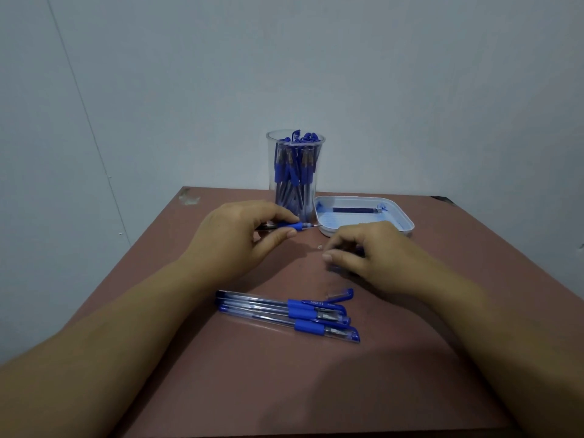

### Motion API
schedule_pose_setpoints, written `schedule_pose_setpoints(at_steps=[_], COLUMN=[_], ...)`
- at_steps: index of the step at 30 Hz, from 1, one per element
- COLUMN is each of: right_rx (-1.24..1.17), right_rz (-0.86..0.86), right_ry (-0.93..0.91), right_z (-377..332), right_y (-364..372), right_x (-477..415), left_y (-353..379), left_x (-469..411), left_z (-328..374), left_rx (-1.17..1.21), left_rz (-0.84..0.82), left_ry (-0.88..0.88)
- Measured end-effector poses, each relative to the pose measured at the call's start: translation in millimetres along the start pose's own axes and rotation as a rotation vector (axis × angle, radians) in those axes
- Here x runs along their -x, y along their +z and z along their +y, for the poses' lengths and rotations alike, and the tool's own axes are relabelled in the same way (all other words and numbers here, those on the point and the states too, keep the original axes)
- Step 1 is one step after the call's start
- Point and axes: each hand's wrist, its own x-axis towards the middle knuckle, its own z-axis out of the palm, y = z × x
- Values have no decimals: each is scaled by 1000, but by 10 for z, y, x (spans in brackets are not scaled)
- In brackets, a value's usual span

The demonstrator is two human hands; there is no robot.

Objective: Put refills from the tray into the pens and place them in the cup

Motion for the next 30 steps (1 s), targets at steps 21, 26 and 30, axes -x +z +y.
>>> schedule_pose_setpoints(at_steps=[21, 26, 30], right_rx=[-254, -151, -91], right_rz=[274, 254, 289], right_ry=[-203, -203, -239], right_z=[8, 53, 74], right_y=[94, 135, 124], right_x=[-57, -85, -62], left_y=[40, 37, 35], left_x=[-9, -10, -11], left_z=[45, 49, 54], left_rx=[74, 78, 74], left_rz=[-16, -10, -4], left_ry=[35, 42, 36])
